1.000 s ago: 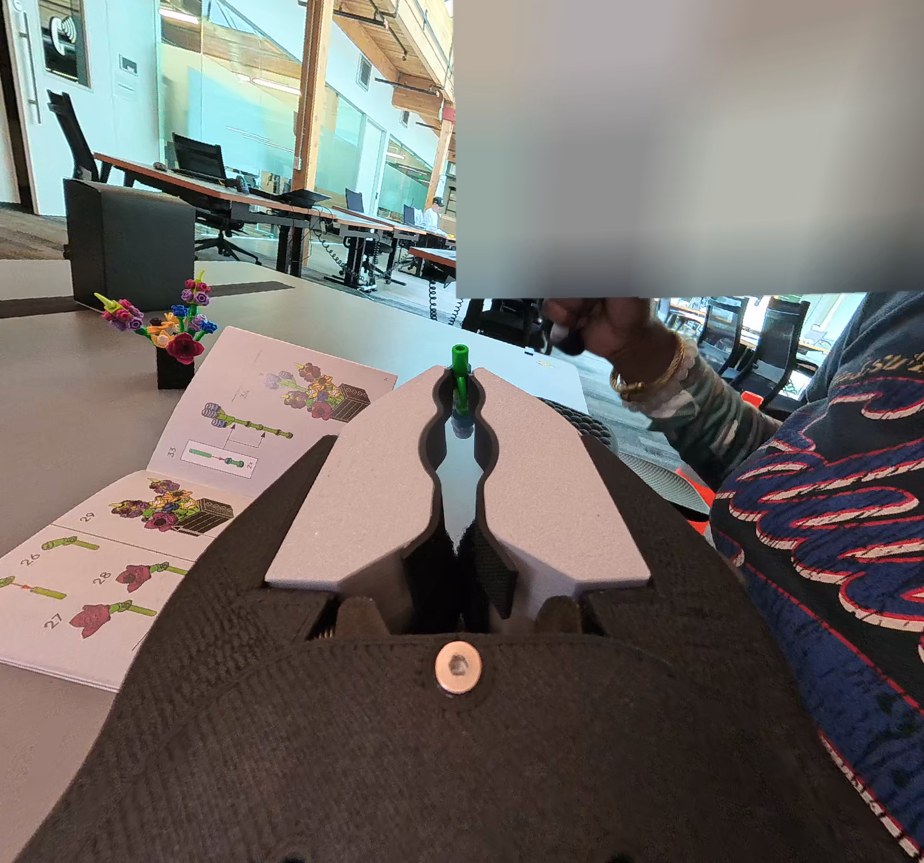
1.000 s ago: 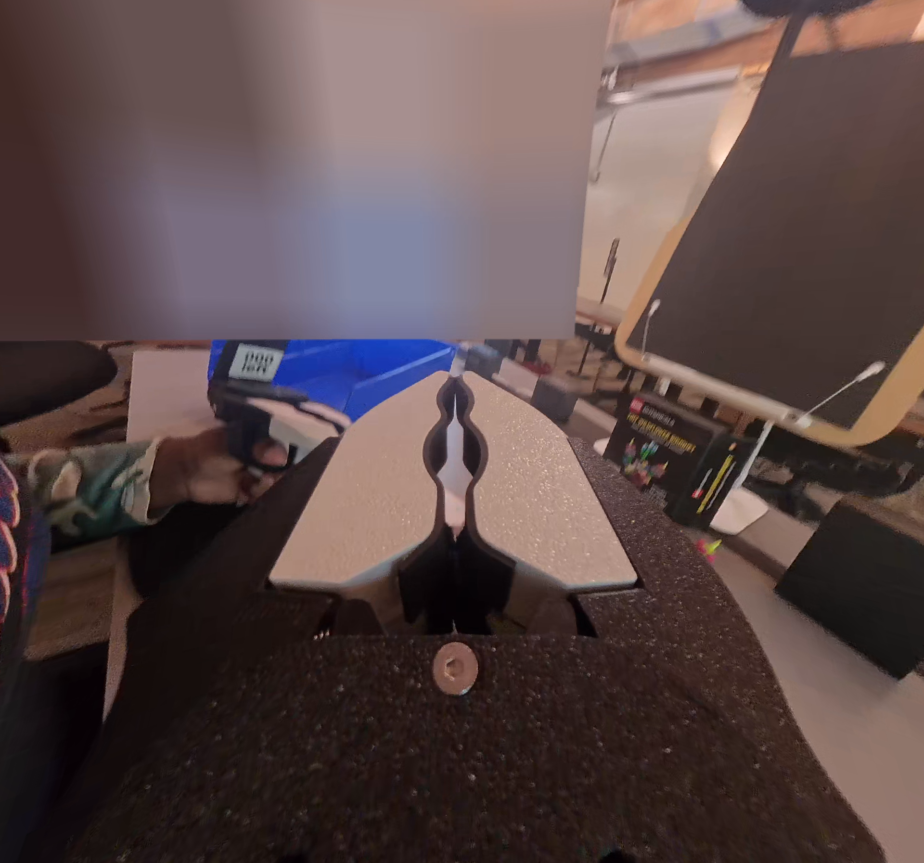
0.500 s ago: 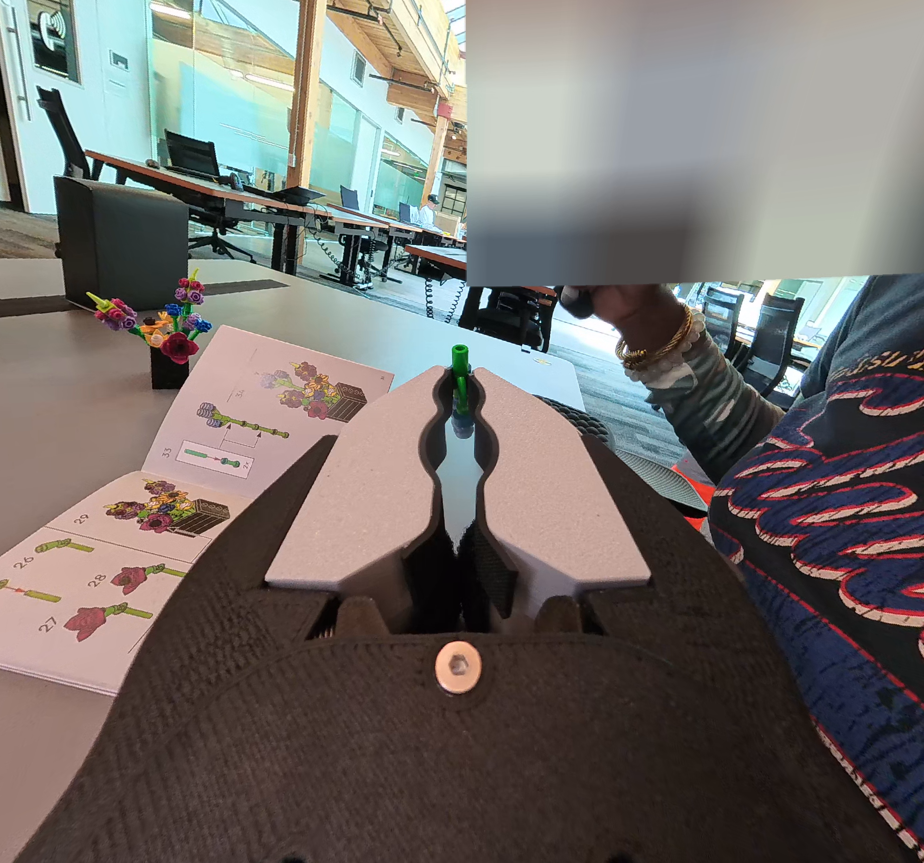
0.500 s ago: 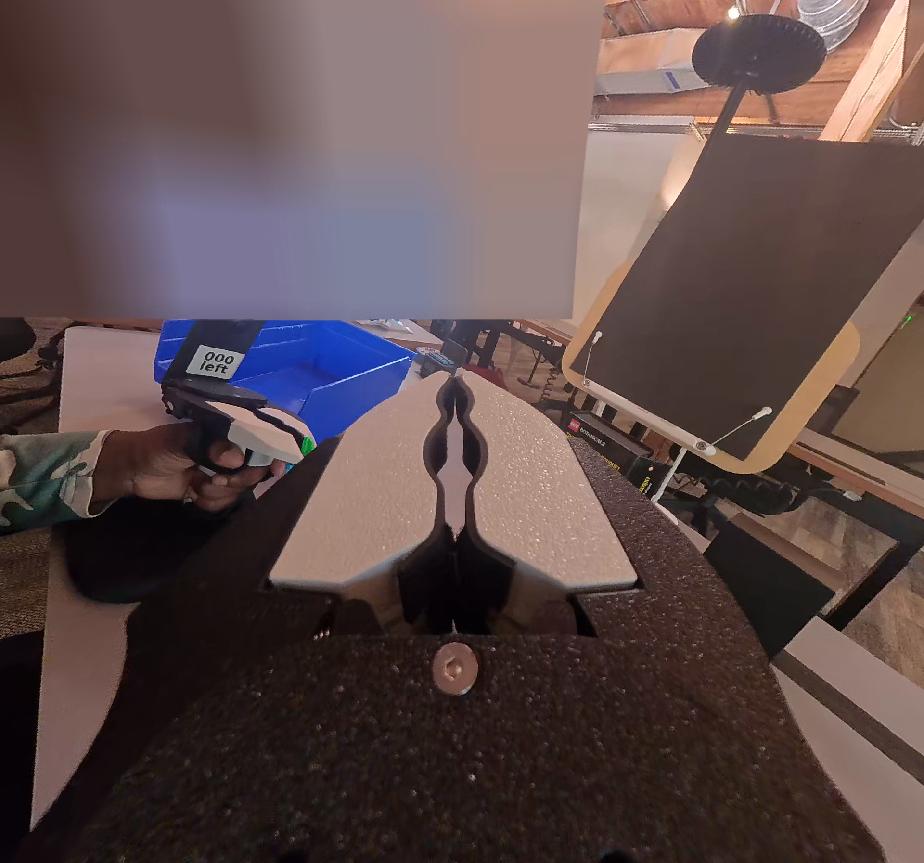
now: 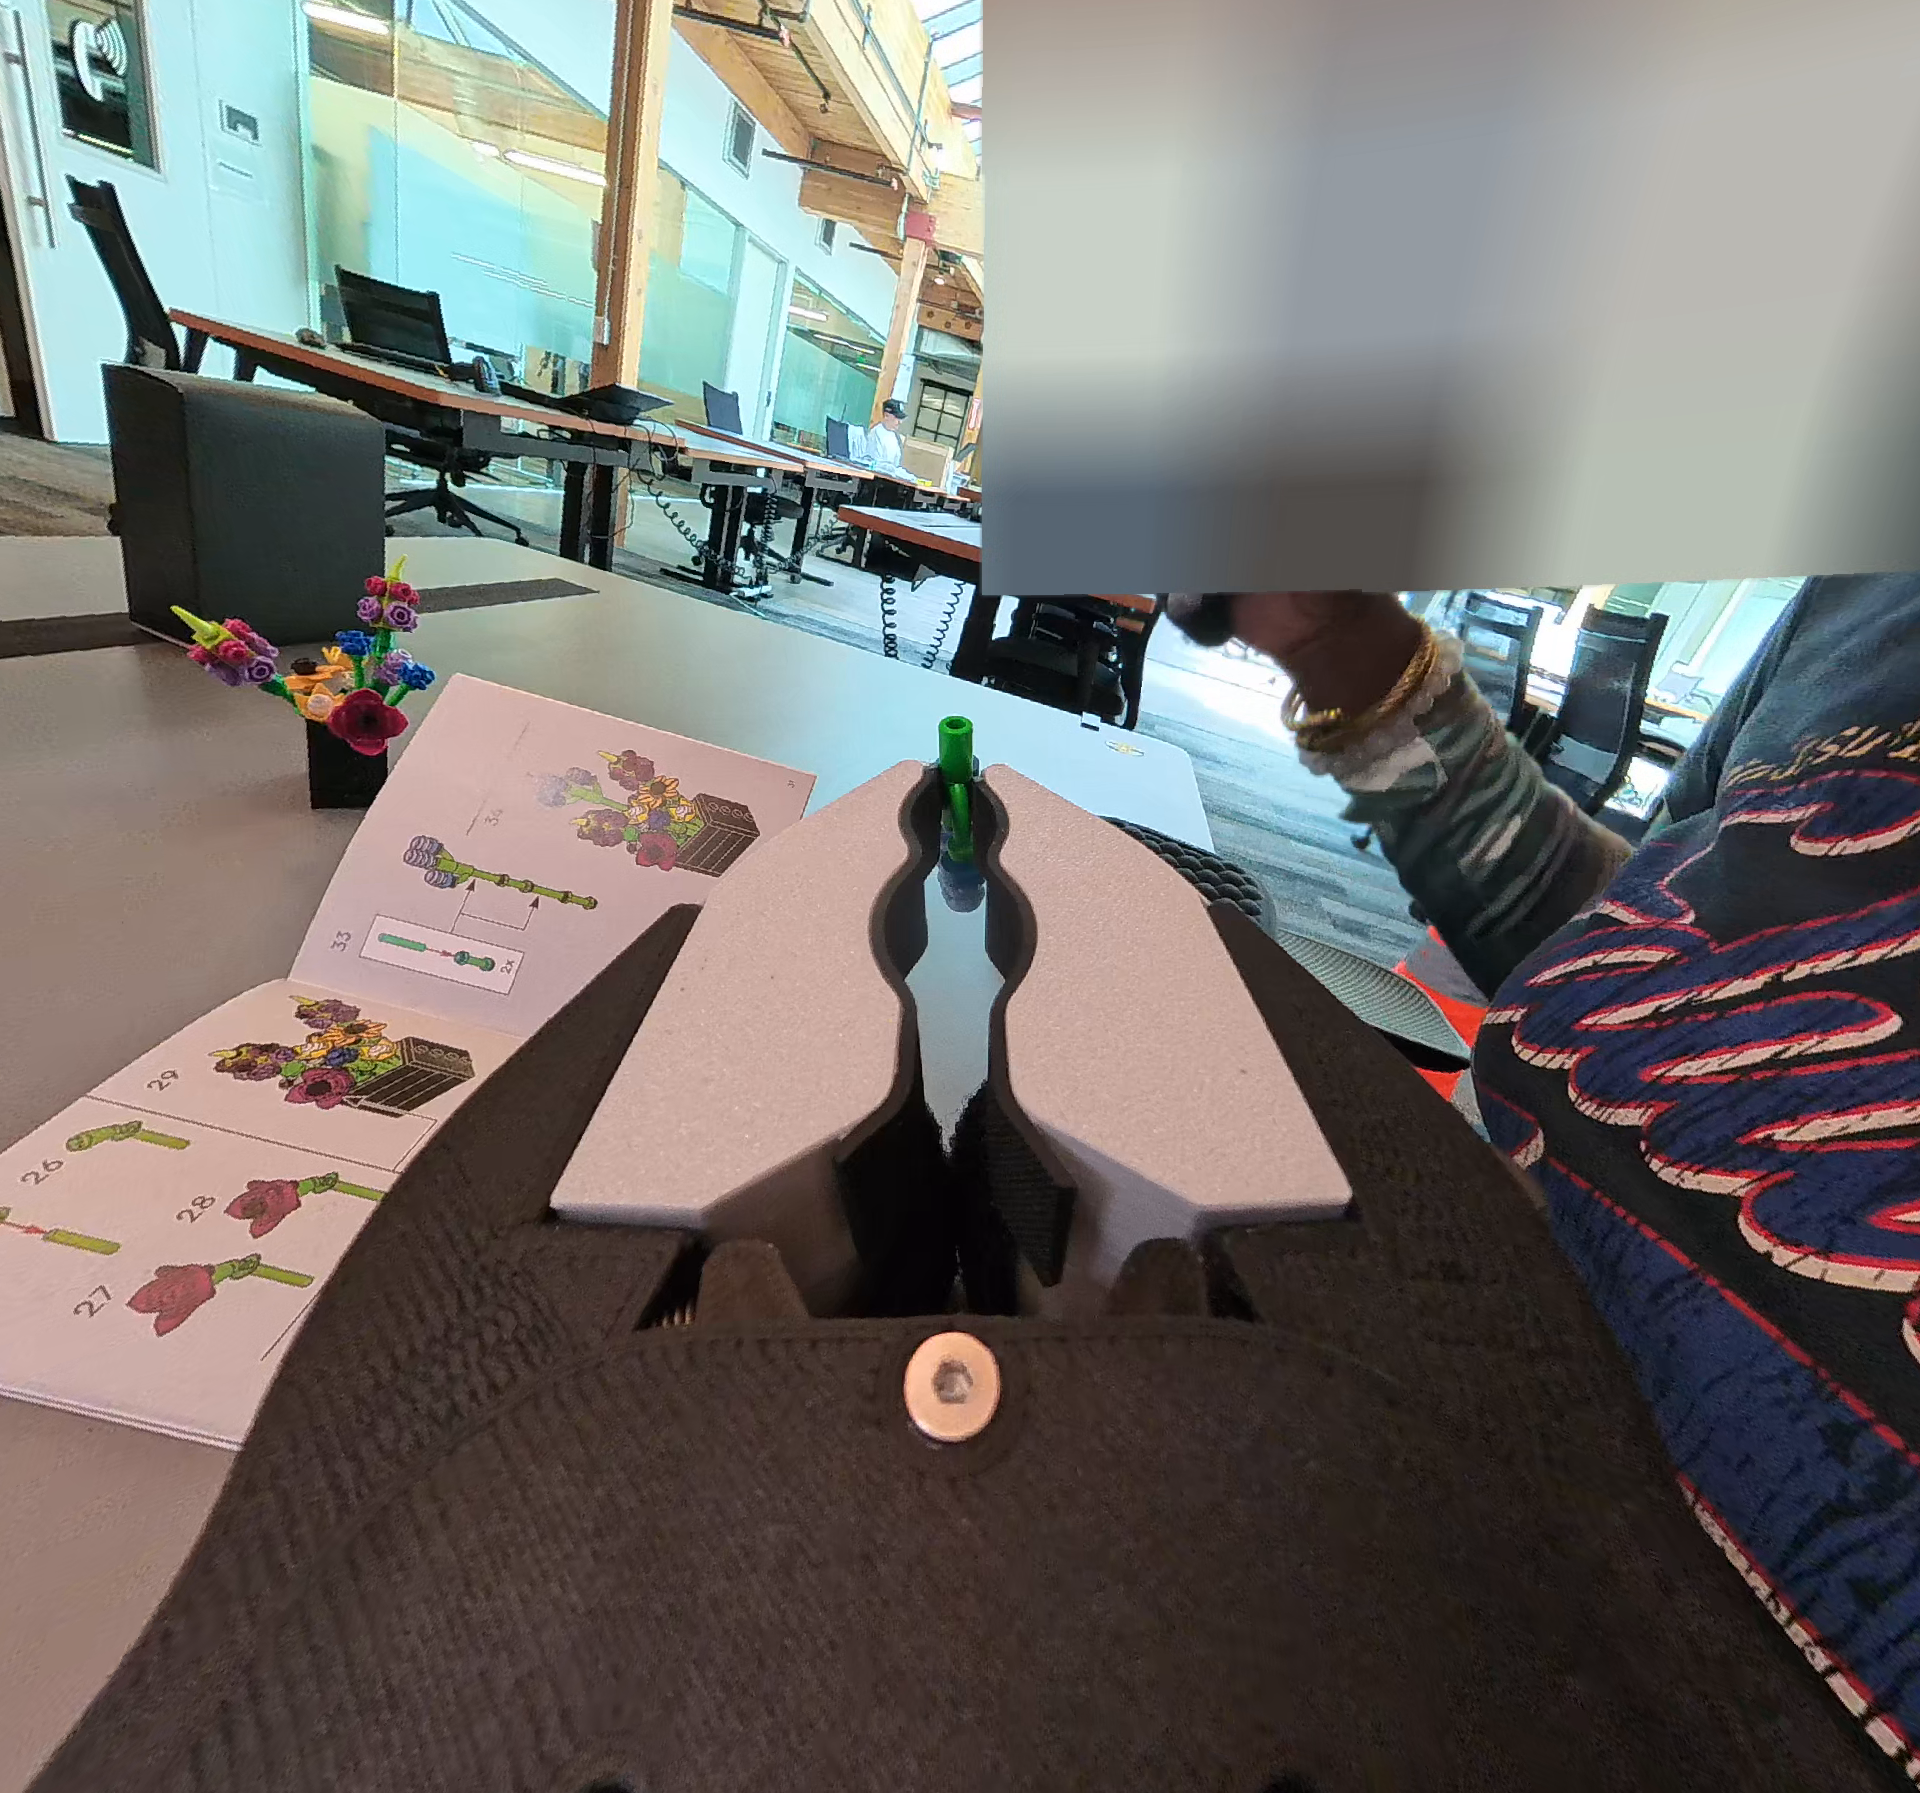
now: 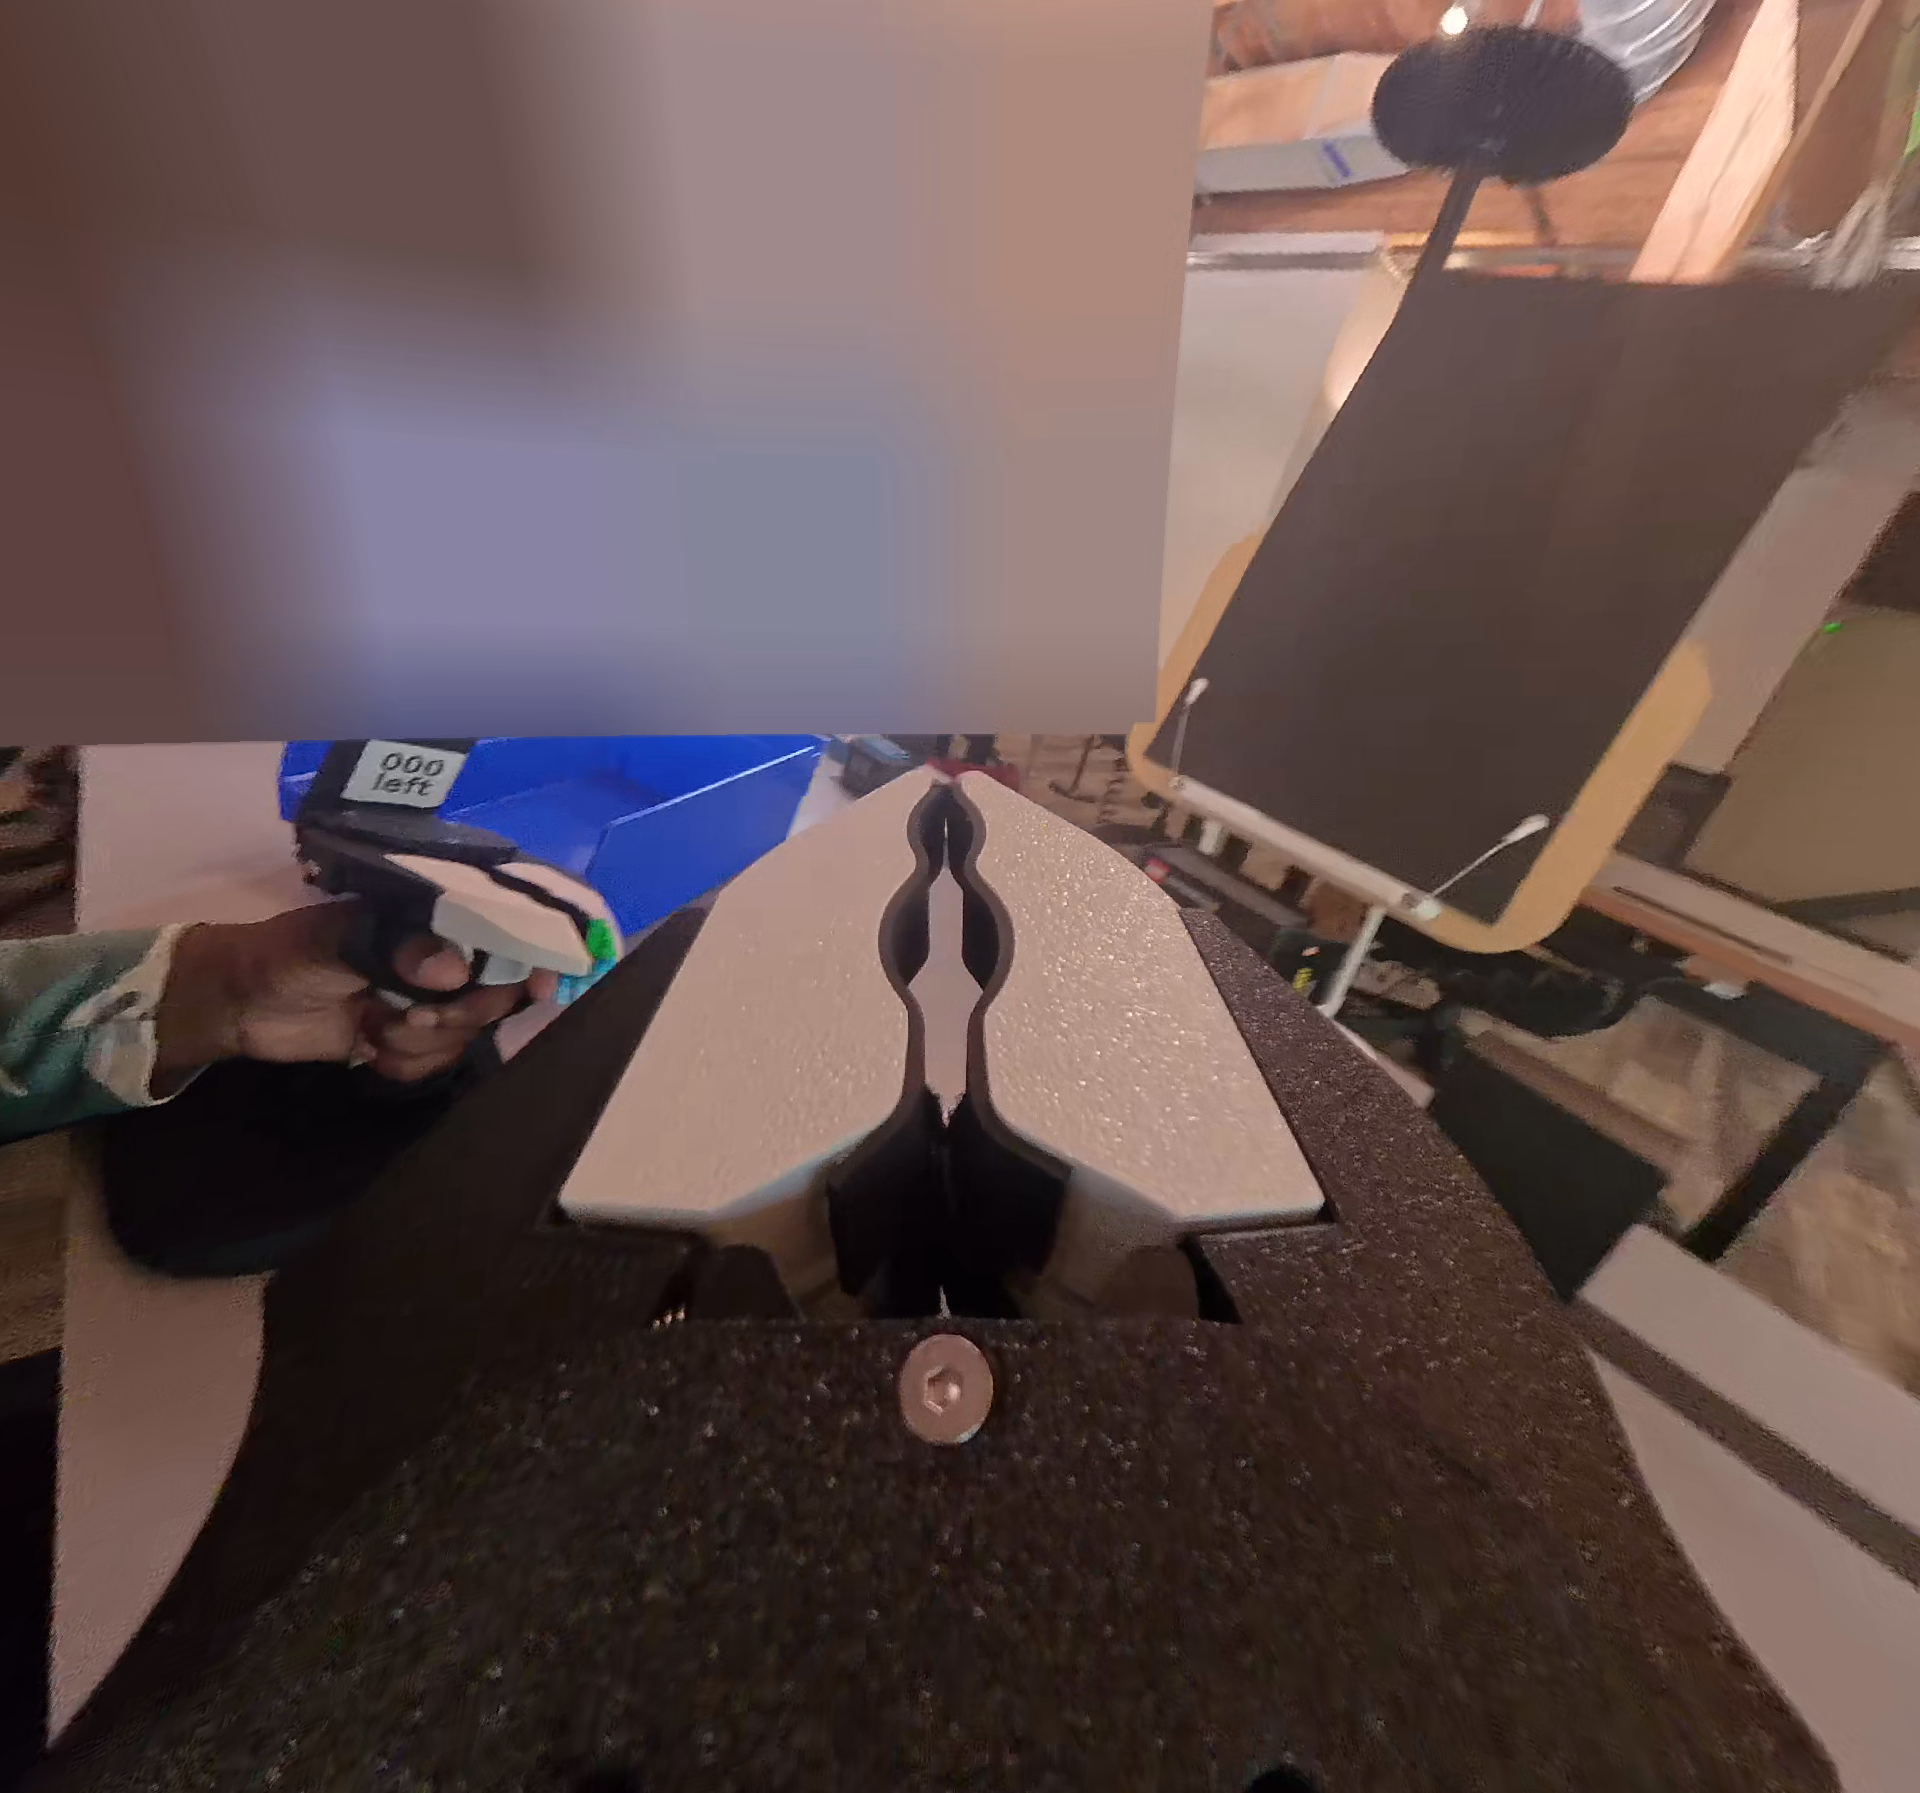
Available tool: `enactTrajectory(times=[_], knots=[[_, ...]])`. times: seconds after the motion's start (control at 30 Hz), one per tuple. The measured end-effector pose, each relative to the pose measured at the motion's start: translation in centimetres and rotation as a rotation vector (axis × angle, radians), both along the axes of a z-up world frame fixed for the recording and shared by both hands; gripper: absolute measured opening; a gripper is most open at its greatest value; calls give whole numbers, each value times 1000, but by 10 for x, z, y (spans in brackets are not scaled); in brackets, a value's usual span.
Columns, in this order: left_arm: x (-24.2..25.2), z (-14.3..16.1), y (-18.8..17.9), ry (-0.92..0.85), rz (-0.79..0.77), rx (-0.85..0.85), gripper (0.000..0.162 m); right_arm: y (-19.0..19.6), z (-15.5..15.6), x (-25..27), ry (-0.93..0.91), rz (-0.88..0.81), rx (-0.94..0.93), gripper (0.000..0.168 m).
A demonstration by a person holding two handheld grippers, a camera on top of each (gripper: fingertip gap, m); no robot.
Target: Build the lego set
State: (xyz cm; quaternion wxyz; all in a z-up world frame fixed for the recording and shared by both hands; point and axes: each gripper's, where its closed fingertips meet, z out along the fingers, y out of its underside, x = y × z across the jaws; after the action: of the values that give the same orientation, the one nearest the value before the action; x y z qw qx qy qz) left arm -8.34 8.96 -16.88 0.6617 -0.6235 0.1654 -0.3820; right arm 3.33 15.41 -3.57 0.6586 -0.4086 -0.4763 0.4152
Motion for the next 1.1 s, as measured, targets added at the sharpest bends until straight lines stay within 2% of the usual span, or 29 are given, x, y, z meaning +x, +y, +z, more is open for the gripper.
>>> enactTrajectory(times=[0.1,0.17,0.27,0.37,0.43,0.47,0.53,0.63,0.73,1.1], knots=[[0,0,0,-4,-3,-4,5,4,15,12,-34,-54,64,0],[0,0,1,-5,-5,-7,5,6,9,13,-96,-61,56,0],[0,-1,1,-2,-4,-9,5,10,-40,14,-338,-35,-52,2],[1,-1,1,7,-2,-10,5,16,-102,40,-693,-40,-192,19],[2,-2,1,16,0,-8,5,17,-135,67,-903,-52,-316,24],[3,-2,1,21,-1,-9,5,15,-151,82,-1006,-62,-398,23],[4,-4,1,35,-7,-17,5,11,-180,107,-1182,-107,-541,8],[8,-7,2,65,-11,-27,5,0,-215,132,-1380,-162,-654,6],[11,-9,2,95,-13,-30,5,3,-232,136,-1433,-233,-634,10],[12,-10,2,98,-20,-32,5,11,-250,136,-1524,-306,-541,8]])
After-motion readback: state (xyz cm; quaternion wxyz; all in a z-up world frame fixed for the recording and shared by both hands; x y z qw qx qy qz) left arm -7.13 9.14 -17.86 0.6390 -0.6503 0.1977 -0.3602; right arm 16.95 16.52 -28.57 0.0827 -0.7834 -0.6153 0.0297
